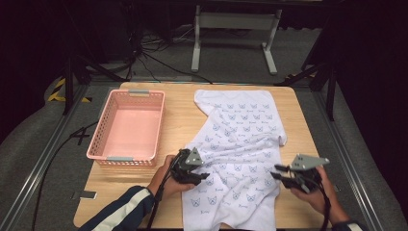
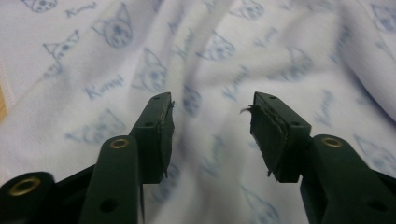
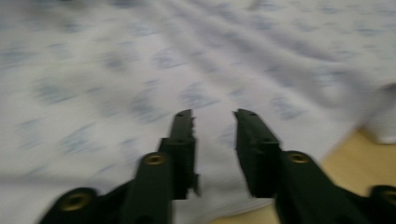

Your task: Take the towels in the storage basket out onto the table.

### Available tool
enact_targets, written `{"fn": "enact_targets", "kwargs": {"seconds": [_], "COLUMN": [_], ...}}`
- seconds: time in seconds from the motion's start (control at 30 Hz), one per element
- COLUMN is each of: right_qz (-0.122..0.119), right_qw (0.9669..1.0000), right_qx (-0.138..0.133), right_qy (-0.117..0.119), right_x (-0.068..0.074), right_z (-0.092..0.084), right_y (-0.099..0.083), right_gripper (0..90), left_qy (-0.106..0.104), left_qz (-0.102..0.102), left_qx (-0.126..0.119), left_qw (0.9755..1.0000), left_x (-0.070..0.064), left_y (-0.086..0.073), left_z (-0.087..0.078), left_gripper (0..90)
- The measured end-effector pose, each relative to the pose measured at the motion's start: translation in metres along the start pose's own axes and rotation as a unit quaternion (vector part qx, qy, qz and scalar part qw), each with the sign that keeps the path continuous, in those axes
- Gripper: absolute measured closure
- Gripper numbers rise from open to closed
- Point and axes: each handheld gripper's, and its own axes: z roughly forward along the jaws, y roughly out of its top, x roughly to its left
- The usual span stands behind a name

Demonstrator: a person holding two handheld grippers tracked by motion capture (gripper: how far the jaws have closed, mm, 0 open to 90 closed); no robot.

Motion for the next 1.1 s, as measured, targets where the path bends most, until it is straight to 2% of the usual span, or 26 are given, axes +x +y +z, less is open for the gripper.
{"fn": "enact_targets", "kwargs": {"seconds": [0.03,0.1,0.13,0.17,0.2,0.27,0.3,0.37,0.4,0.47,0.53,0.57,0.6,0.63,0.7,0.77,0.8,0.83,0.87,0.9,0.93,0.97,1.0,1.03,1.07,1.1], "right_qz": [-0.014,-0.036,-0.039,-0.043,-0.043,-0.045,-0.038,-0.026,-0.027,-0.029,-0.032,-0.04,-0.041,-0.039,-0.048,-0.068,-0.078,-0.088,-0.103,-0.12,-0.131,-0.138,-0.141,-0.149,-0.149,-0.152], "right_qw": [0.9986,0.9959,0.9932,0.9917,0.9917,0.9902,0.9903,0.9921,0.9929,0.9921,0.9928,0.9924,0.9918,0.991,0.9888,0.9817,0.9772,0.971,0.9601,0.9508,0.9459,0.9373,0.9296,0.9224,0.9224,0.9298], "right_qx": [-0.003,0.02,0.028,0.041,0.041,0.062,0.062,0.054,0.06,0.074,0.067,0.071,0.074,0.079,0.088,0.114,0.128,0.144,0.167,0.181,0.187,0.196,0.204,0.206,0.206,0.188], "right_qy": [0.05,0.08,0.106,0.114,0.114,0.117,0.118,0.11,0.099,0.097,0.094,0.092,0.096,0.1,0.111,0.136,0.15,0.169,0.2,0.221,0.231,0.253,0.273,0.291,0.291,0.277], "right_x": [0.013,0.032,0.039,0.045,0.045,0.051,0.05,0.047,0.046,0.045,0.045,0.046,0.046,0.047,0.051,0.057,0.062,0.067,0.073,0.079,0.083,0.09,0.094,0.099,0.099,0.1], "right_z": [-0.006,-0.009,-0.008,-0.006,-0.006,0.002,0.004,0.007,0.008,0.011,0.011,0.01,0.008,0.007,0.003,-0.004,-0.008,-0.011,-0.016,-0.02,-0.022,-0.025,-0.028,-0.029,-0.029,-0.033], "right_y": [-0.007,-0.016,-0.02,-0.024,-0.024,-0.031,-0.033,-0.035,-0.035,-0.037,-0.039,-0.039,-0.039,-0.039,-0.04,-0.041,-0.042,-0.042,-0.043,-0.044,-0.045,-0.046,-0.047,-0.048,-0.048,-0.045], "right_gripper": [75.2,78.1,77.5,74.6,74.6,61.4,60.0,49.7,48.5,47.3,53.2,62.1,74.4,81.3,85.7,85.8,85.8,85.6,85.0,84.4,83.6,82.2,81.0,78.2,78.2,67.1], "left_qy": [-0.001,0.002,-0.001,0.003,0.003,-0.002,0.007,0.003,0.006,0.005,0.006,0.005,0.001,-0.004,-0.008,-0.028,-0.044,-0.061,-0.073,-0.083,-0.11,-0.141,-0.15,-0.15,-0.149,-0.154], "left_qz": [0.008,0.017,0.015,0.016,0.016,-0.002,0.0,0.002,0.007,0.009,0.009,0.01,0.011,0.024,0.019,0.015,0.015,0.023,0.03,0.036,0.036,0.031,0.047,0.047,0.047,0.047], "left_qx": [0.003,0.016,0.022,0.03,0.03,0.028,0.03,0.029,0.031,0.033,0.032,0.032,0.037,0.041,0.042,0.042,0.051,0.056,0.068,0.075,0.085,0.097,0.102,0.102,0.104,0.091], "left_qw": [1.0,0.9997,0.9997,0.9994,0.9994,0.9996,0.9995,0.9996,0.9995,0.9994,0.9994,0.9994,0.9993,0.9989,0.9989,0.9986,0.9976,0.9963,0.9945,0.9931,0.9896,0.9848,0.9823,0.9823,0.9822,0.9828], "left_x": [-0.004,-0.015,-0.016,-0.017,-0.017,-0.014,-0.013,-0.012,-0.012,-0.012,-0.013,-0.013,-0.015,-0.015,-0.018,-0.022,-0.025,-0.029,-0.034,-0.037,-0.042,-0.047,-0.052,-0.052,-0.058,-0.063], "left_y": [-0.002,-0.01,-0.012,-0.014,-0.014,-0.019,-0.02,-0.021,-0.021,-0.021,-0.021,-0.021,-0.021,-0.02,-0.022,-0.025,-0.026,-0.028,-0.029,-0.03,-0.032,-0.035,-0.038,-0.038,-0.041,-0.043], "left_z": [-0.002,-0.003,-0.002,-0.002,-0.002,-0.001,0.0,0.0,0.001,0.001,0.001,0.001,-0.001,-0.002,-0.004,-0.007,-0.01,-0.012,-0.015,-0.018,-0.021,-0.024,-0.027,-0.027,-0.031,-0.034], "left_gripper": [53.4,53.3,52.6,52.2,51.0,50.2,50.3,47.0,44.9,44.0,42.3,42.6,46.2,55.3,65.0,72.6,75.1,75.2,77.0,78.4,78.5,77.8,77.6,77.0,77.0,65.9]}}
